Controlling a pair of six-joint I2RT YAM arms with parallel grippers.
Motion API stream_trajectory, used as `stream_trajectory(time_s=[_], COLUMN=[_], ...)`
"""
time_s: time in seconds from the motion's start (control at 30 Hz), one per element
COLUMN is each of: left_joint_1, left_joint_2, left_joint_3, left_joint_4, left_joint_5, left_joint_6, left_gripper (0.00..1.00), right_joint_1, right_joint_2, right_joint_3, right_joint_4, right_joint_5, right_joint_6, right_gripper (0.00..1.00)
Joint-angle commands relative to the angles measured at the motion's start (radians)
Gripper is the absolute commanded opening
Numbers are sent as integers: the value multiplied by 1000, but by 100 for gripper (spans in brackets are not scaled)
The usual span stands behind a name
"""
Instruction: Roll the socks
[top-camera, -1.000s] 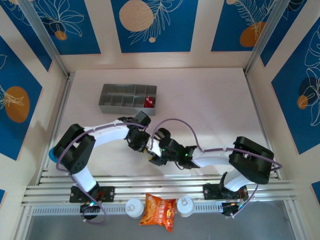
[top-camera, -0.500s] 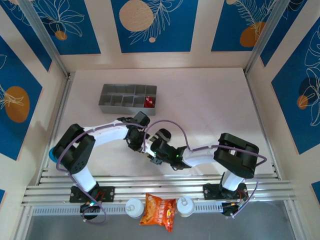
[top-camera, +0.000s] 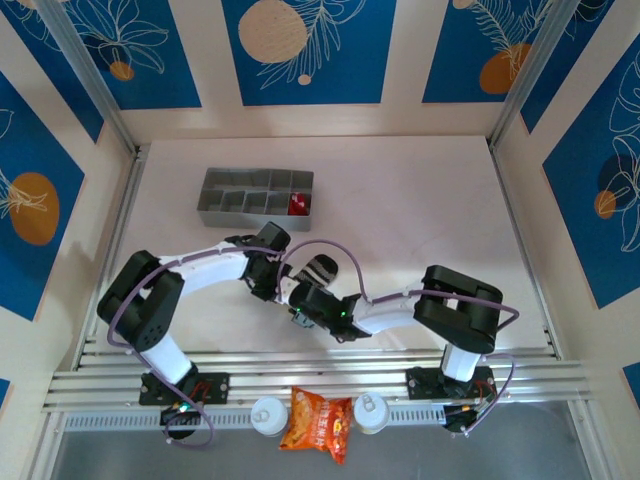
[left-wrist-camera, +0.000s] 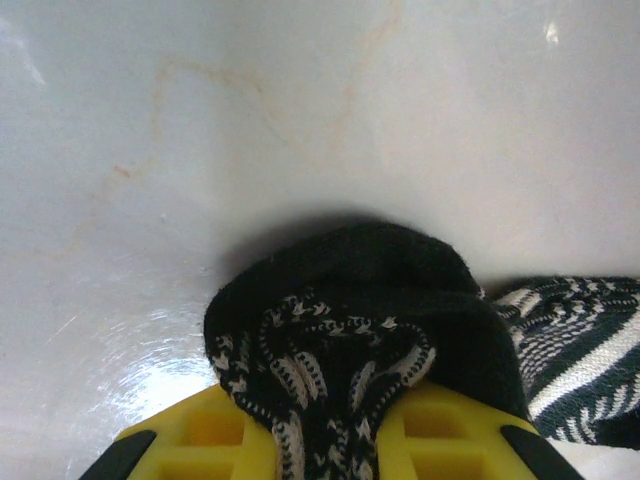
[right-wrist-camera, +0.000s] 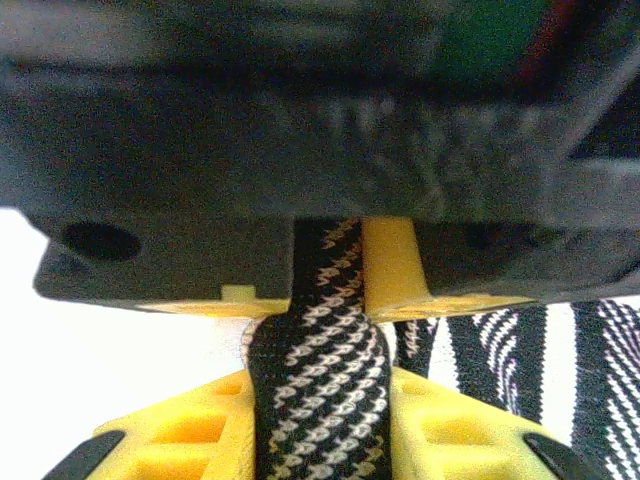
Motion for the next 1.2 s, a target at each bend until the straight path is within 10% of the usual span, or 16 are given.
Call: stream_trajectory(time_s=[0.0, 0.13, 0.3, 0.6, 1.17], left_joint_1=[-39, -33, -16, 12, 28], left_joint_2=[15, 5, -53, -238, -242], left_joint_3=[-55, -53, -80, -155, -108], left_joint_4=[-107, -111, -102, 24, 89], left_joint_5=[68, 74, 62, -70, -102], left_joint_6=[-48, -53, -77, -106, 149], left_gripper=[8, 9, 16, 85, 78], right_joint_1=[-28, -27, -27, -73, -318], right_joint_2=[114, 147, 136, 79, 56], right_joint_3=[15, 44, 28, -88, -266], right_joint_4=[-161, -199, -194, -112, 165], right_joint_5=[24, 44, 33, -187, -715], right_joint_6=[-5, -3, 20, 188, 366], right_gripper=[22, 0, 0, 0, 0])
